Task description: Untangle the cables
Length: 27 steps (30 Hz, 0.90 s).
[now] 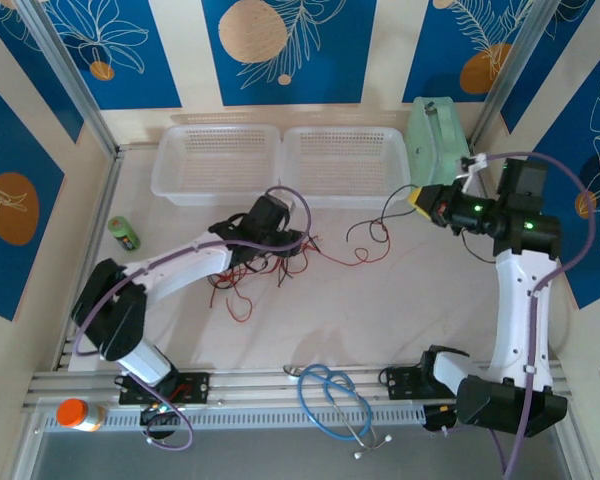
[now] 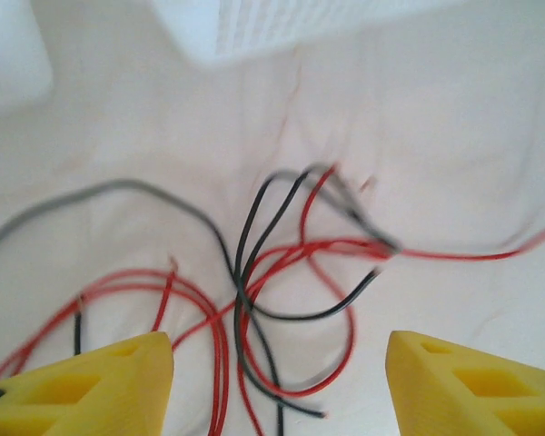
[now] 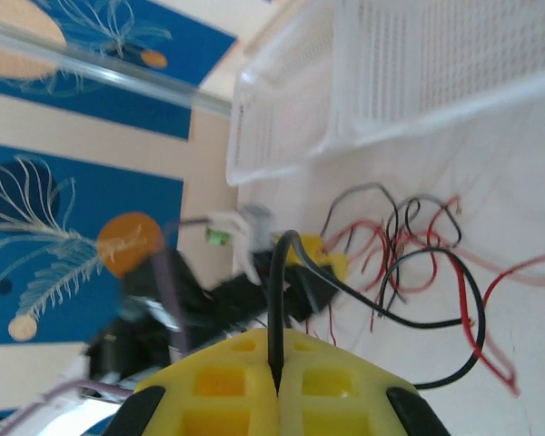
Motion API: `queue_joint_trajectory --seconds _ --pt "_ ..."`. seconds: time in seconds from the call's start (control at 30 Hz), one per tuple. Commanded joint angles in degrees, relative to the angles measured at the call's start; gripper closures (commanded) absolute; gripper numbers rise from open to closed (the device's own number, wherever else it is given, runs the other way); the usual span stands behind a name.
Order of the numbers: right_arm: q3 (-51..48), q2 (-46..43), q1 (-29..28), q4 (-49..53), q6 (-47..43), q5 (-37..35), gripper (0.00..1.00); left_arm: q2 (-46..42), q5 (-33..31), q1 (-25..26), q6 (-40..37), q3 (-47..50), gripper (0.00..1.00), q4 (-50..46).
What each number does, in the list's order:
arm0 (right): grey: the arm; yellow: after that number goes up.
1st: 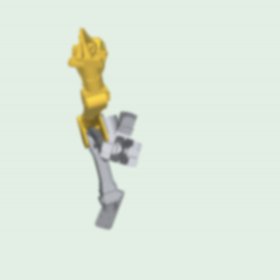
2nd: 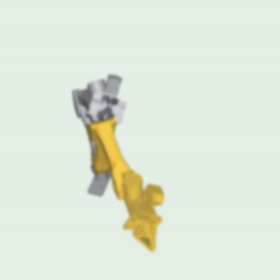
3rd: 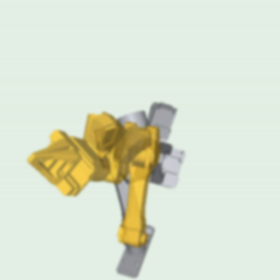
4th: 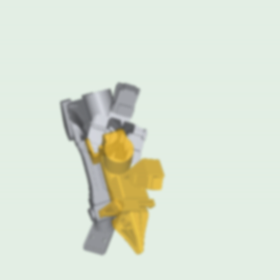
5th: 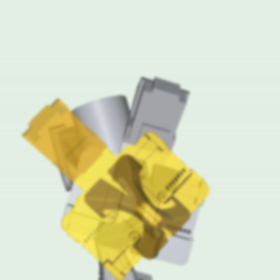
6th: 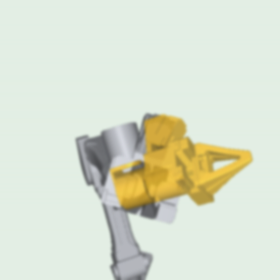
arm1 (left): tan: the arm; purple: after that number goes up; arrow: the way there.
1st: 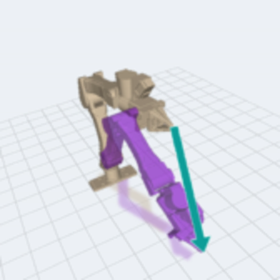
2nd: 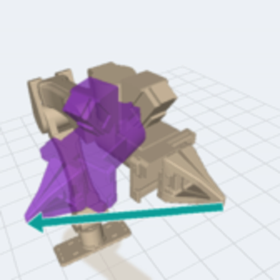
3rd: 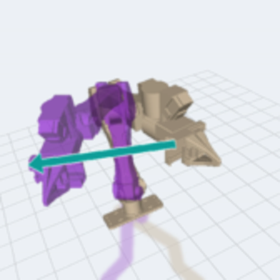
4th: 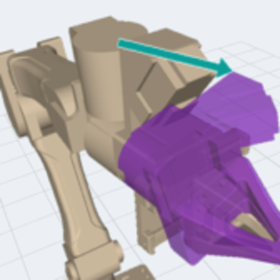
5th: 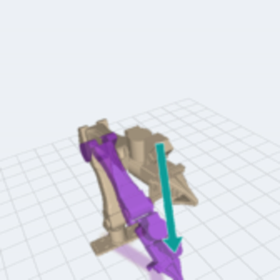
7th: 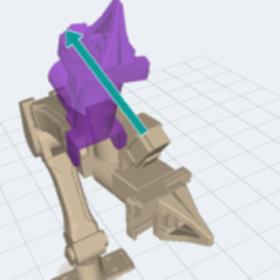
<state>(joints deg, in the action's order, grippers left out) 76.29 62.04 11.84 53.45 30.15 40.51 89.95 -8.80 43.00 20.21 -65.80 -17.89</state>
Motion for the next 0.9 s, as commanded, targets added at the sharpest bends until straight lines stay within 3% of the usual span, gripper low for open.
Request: queue_joint_trajectory --seconds 0.0,0.3,0.57,0.87 --pt "-3.8 -1.3 -3.5 -3.6 -2.9 2.8 1.0 -3.8 1.0 0.4 -3.1 -2.5 0.35 -6.0" --pt "-5.6 -0.3 -10.0 -4.2 -6.2 -0.1 1.0 -3.4 14.9 0.4 -3.6 -4.6 0.28 -5.4" --pt "-5.8 0.4 -12.2 -5.7 -5.6 -0.4 1.0 -0.7 29.4 0.4 -2.4 -2.4 0.29 2.9" --pt "-5.9 2.2 -15.1 -7.8 -4.5 -2.0 1.0 2.3 35.2 1.1 -2.1 -3.4 0.3 5.1"
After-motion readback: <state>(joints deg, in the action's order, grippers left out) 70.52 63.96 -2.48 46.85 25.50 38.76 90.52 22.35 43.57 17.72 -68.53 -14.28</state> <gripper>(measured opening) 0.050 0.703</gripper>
